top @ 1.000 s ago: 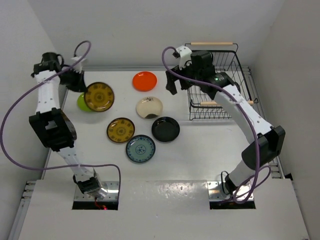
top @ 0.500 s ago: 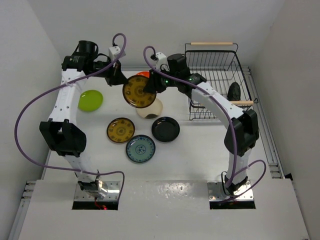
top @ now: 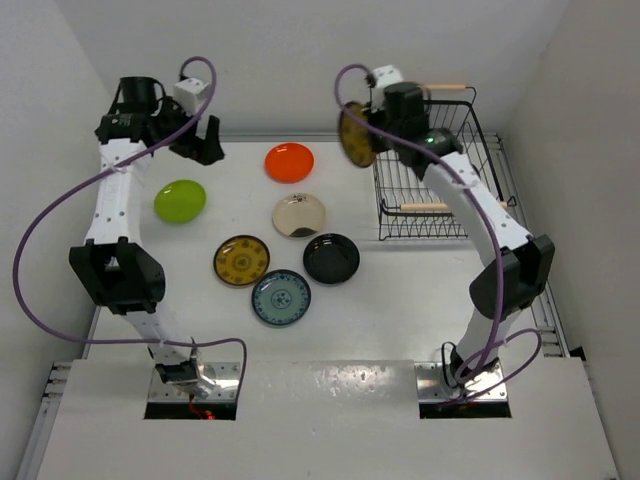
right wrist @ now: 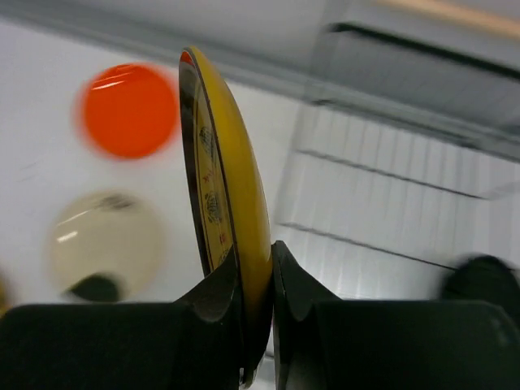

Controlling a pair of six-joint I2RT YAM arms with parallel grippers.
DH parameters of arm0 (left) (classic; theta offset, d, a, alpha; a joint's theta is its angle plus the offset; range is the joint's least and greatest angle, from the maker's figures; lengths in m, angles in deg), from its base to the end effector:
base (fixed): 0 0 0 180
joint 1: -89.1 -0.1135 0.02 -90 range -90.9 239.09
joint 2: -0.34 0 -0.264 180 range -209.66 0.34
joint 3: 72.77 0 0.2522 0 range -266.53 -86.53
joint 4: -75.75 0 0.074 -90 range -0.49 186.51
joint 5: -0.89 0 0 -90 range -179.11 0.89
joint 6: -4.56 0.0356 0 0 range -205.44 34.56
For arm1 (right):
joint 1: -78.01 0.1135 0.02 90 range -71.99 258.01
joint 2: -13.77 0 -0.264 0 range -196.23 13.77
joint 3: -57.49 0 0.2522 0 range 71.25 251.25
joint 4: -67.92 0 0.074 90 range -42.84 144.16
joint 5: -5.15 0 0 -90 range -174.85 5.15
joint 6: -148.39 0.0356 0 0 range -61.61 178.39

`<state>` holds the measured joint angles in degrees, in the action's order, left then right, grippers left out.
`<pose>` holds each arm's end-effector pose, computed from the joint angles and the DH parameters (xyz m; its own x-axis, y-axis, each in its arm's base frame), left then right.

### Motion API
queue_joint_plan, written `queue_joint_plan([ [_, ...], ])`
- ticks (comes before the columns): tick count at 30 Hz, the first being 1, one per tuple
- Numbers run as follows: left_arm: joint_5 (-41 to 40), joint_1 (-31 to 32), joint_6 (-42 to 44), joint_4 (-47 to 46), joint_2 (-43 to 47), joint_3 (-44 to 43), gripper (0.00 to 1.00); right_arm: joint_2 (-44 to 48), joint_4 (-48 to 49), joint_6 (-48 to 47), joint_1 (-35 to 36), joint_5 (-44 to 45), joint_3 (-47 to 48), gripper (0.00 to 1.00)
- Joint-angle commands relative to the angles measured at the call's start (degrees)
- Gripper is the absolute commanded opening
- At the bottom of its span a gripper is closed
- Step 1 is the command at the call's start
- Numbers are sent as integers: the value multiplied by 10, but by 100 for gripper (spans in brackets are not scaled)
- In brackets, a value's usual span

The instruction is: Load the plates into the dish rack

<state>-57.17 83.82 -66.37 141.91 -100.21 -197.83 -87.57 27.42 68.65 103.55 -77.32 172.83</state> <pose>0.3758 0.0158 0.4084 -0.5223 0.2302 -0.8211 0.5144 0.8530 -0.0882 0.3759 0.1745 0.3846 -0.4534 -0.0210 -0.8910 -0.2448 0.9642 0.1019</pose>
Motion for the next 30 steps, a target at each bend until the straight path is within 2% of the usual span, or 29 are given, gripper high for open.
queue_joint_plan([
  [1,-138,-43,-32,-36,37,29,98,5,-76,-98,-90,194,96,0],
  [2,-156,-48,-32,-36,37,40,98,-28,-101,-119,-111,243,116,0],
  [3,-156,-54,-32,-41,42,62,98,-39,-104,-153,-118,258,122,0],
  [7,-146,-54,-38,-47,42,102,98,-98,-87,-193,-177,304,105,0],
  [13,-146,-54,-25,-47,53,130,98,-137,-51,-215,-203,310,33,0],
  [18,-146,-54,-20,-47,53,171,98,-161,-55,-199,-217,296,-9,0],
  [23,-159,-54,-15,-47,53,177,98,-167,-52,-198,-218,320,-41,0],
  [28,-159,-54,-15,-47,48,177,98,-150,-72,-187,-219,299,-61,0],
  [30,-159,-54,-15,-47,48,177,98,-149,-89,-171,-231,260,-62,0],
])
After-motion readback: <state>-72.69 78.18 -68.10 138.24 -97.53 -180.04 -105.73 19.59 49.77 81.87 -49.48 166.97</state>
